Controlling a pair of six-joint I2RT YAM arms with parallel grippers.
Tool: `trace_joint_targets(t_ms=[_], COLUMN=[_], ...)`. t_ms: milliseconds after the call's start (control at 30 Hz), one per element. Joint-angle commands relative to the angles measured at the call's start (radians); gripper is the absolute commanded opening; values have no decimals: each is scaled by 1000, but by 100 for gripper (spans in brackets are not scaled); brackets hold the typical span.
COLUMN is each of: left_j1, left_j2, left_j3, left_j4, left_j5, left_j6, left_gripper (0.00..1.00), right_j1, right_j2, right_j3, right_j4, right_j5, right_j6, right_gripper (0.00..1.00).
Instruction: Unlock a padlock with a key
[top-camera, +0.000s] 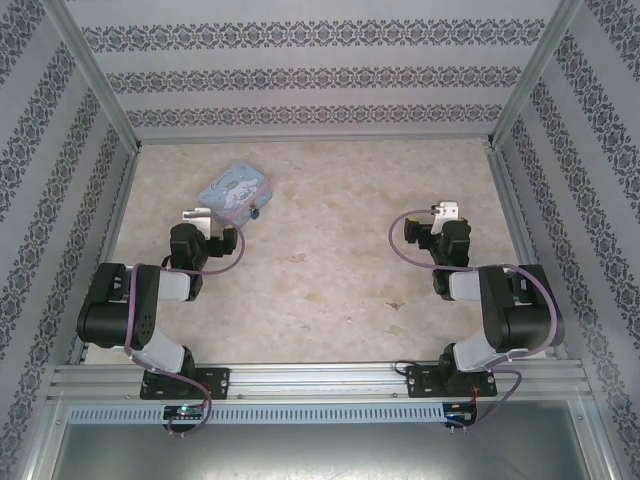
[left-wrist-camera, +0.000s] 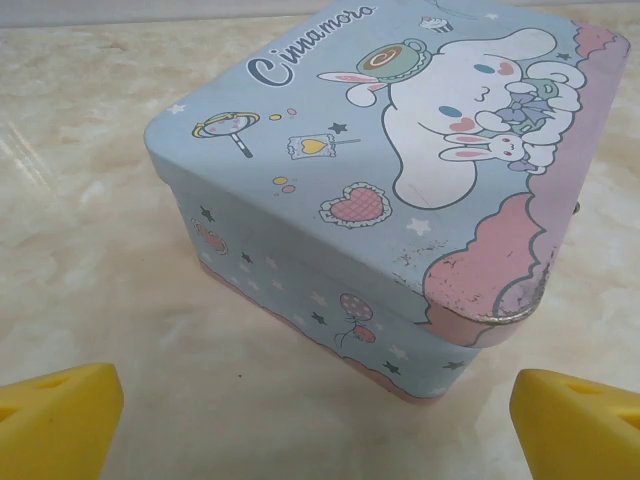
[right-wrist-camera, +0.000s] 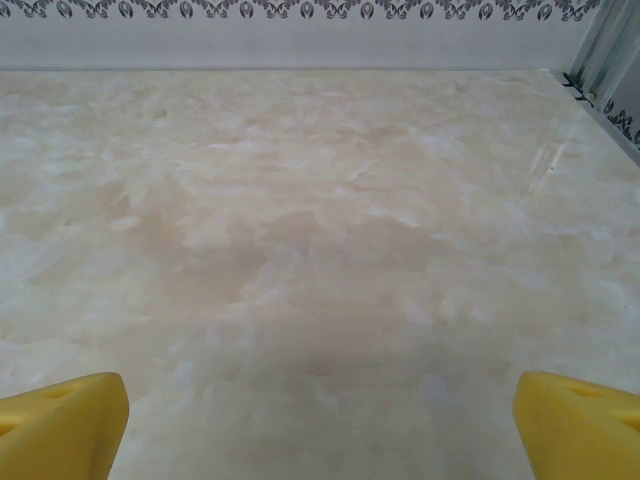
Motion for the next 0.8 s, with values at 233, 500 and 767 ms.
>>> trace_joint_targets(t_ms=[233, 500, 767], left_j1=[14, 14, 14], left_j2=[-17, -143, -195], left_j3=[27, 102, 194], left_j4=[-23, -249, -355], left_j5=[-21, -25, -40], left_j6=[-8, -10, -58], left_gripper=[100, 99, 100], right_j1=[-6, -9, -4], right_j2=[-18, -21, -140], right_j3=[13, 12, 77], right_j4=[7, 6, -205], right_j5=[-24, -30, -24], right_j6=[4, 7, 0], right_gripper=[98, 98, 98])
